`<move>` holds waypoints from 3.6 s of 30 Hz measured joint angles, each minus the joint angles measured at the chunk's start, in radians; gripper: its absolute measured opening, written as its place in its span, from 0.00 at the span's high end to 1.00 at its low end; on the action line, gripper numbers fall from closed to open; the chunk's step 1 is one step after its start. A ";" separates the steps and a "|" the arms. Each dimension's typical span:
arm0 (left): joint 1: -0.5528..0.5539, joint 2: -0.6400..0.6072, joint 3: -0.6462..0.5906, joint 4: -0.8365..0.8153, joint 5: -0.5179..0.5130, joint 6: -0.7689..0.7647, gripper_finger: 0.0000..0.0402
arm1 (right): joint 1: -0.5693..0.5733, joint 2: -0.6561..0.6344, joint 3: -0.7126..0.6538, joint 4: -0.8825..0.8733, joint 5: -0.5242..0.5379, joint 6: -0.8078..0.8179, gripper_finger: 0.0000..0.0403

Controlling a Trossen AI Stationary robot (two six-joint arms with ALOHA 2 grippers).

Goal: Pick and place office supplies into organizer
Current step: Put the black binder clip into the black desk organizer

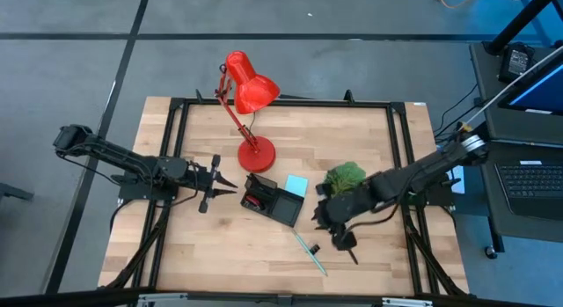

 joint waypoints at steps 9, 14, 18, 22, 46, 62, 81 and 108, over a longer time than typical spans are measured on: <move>0.000 0.000 0.000 -0.041 0.001 0.002 0.85 | 0.025 0.142 0.001 0.066 -0.126 0.251 0.67; 0.000 0.000 0.000 -0.048 0.000 0.002 0.84 | 0.025 0.193 0.001 0.078 -0.139 0.242 0.67; 0.000 0.000 0.000 -0.048 0.000 0.003 0.84 | 0.031 0.238 0.001 0.072 -0.139 0.132 0.67; 0.000 0.000 0.000 -0.048 0.000 0.003 0.85 | 0.050 0.278 0.001 0.067 -0.141 0.004 0.67; 0.000 0.000 0.000 -0.048 0.000 0.003 0.84 | 0.064 0.299 0.000 0.119 -0.138 0.028 0.67; 0.000 0.001 0.000 -0.048 0.000 0.003 0.85 | 0.064 0.300 -0.053 0.139 -0.078 -0.082 0.67; 0.000 0.001 0.000 -0.048 -0.001 0.003 0.85 | 0.064 0.303 -0.184 0.344 -0.094 -0.074 0.67; 0.000 0.001 0.000 -0.048 -0.001 0.003 0.85 | 0.064 0.380 -0.173 0.343 -0.157 0.008 0.68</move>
